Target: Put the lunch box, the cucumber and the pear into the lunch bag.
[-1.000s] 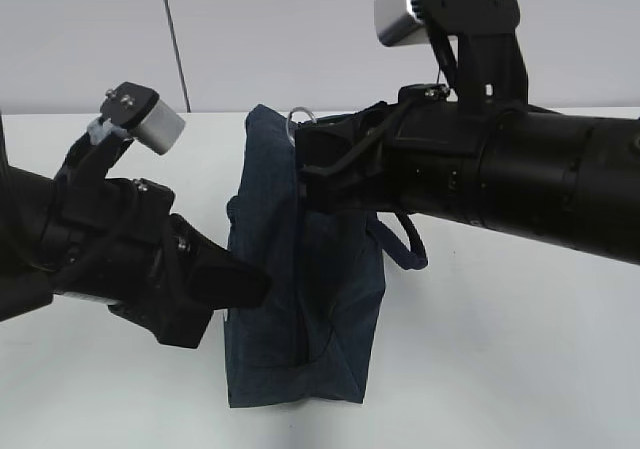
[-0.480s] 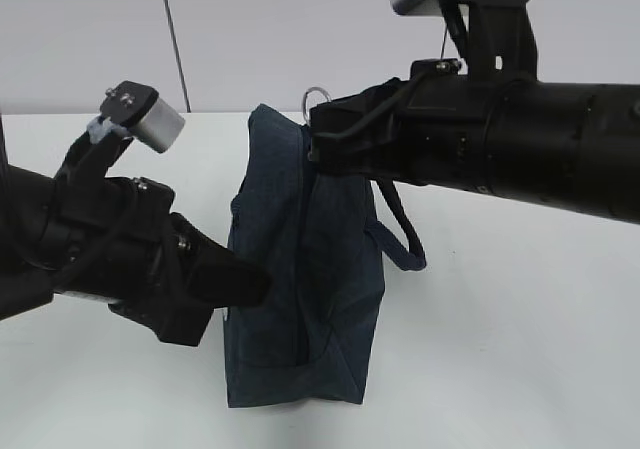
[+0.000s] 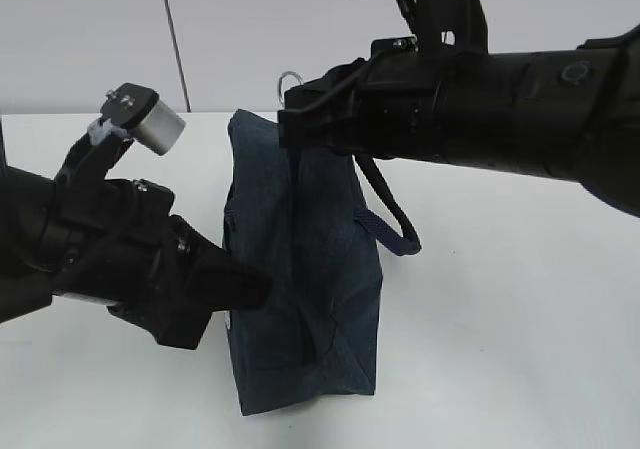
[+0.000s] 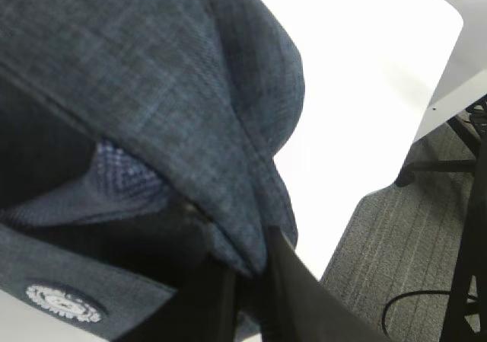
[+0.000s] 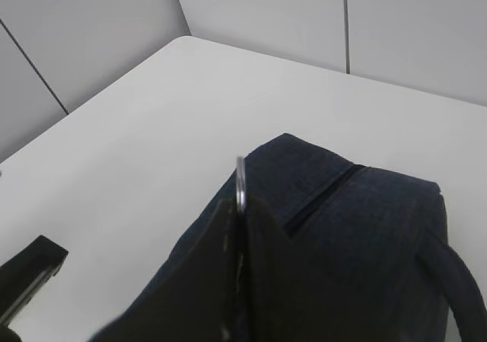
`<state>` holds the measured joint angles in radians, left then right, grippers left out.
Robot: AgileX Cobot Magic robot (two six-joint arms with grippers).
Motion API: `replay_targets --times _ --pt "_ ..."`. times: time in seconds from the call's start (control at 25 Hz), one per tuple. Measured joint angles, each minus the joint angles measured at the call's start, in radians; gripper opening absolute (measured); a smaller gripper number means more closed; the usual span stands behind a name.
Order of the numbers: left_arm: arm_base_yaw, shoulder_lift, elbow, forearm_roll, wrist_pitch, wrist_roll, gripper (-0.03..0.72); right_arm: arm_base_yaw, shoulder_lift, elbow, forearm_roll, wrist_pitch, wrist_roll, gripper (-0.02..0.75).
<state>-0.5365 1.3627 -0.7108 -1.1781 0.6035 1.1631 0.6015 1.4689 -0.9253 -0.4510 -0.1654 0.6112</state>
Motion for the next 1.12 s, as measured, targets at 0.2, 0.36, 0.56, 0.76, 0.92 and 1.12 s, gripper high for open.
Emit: replay_targets --times 0.2,0.36,0.56,0.76,0.92,1.12 --pt "0.0 0.0 0.0 0.006 0.023 -0.002 0.003 -0.002 0.038 -0.048 -0.051 0.005 0.044 0.0" --pt "0.0 0.0 0.0 0.019 0.046 -0.006 0.003 -0.004 0.073 -0.093 -0.077 0.026 0.05 0.0" --pt "0.0 0.0 0.0 0.067 0.066 -0.05 0.003 -0.012 0.118 -0.142 -0.098 0.026 0.054 0.0" --pt "0.0 0.0 0.0 0.082 0.081 -0.07 0.003 -0.062 0.168 -0.193 -0.118 0.028 0.062 0.0" --pt "0.001 0.0 -0.001 0.08 0.082 -0.08 0.003 -0.109 0.216 -0.236 -0.163 0.028 0.095 0.0" --pt "0.003 0.0 -0.003 0.075 0.07 -0.088 0.003 -0.141 0.275 -0.298 -0.237 0.026 0.122 0.0"
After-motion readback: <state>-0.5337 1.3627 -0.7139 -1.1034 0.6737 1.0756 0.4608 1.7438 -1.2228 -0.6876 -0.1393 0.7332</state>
